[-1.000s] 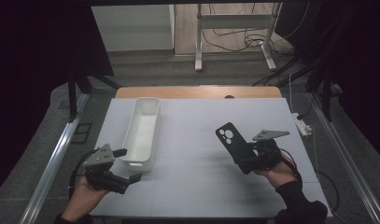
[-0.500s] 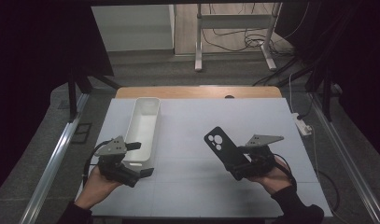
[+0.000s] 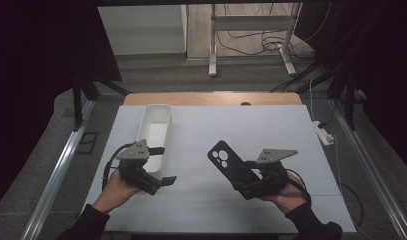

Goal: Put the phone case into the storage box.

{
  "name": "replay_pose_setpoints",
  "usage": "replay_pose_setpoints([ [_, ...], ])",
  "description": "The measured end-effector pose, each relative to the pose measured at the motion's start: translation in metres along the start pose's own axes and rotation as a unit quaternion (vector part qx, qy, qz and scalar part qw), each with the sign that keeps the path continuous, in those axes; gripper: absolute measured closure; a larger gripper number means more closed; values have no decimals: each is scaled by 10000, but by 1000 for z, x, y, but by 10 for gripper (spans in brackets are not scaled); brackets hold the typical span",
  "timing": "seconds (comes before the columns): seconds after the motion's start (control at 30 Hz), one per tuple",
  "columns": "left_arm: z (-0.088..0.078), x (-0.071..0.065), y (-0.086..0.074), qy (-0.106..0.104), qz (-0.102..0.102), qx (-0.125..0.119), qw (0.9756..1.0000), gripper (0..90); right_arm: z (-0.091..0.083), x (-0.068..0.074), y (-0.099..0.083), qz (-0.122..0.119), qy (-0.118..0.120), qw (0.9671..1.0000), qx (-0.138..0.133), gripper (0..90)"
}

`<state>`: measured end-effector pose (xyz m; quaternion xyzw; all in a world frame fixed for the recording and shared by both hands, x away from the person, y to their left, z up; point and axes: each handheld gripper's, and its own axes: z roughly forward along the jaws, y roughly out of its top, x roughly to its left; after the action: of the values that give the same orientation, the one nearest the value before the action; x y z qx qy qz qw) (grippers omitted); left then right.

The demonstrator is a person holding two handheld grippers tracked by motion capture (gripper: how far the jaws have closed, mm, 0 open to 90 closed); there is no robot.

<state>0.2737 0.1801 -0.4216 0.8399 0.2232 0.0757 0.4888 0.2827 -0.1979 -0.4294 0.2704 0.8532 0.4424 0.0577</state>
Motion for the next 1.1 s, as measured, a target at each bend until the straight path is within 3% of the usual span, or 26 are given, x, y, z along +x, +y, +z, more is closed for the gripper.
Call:
replay_pose_setpoints([
  [0.57,18,3,15,-397,130,-85,9991,0,11,21,9,-264,472,9984,-140,147],
  [1.1,17,-10,10,-723,349,-332,9962,0,20,38,13,-622,934,9934,-228,147],
])
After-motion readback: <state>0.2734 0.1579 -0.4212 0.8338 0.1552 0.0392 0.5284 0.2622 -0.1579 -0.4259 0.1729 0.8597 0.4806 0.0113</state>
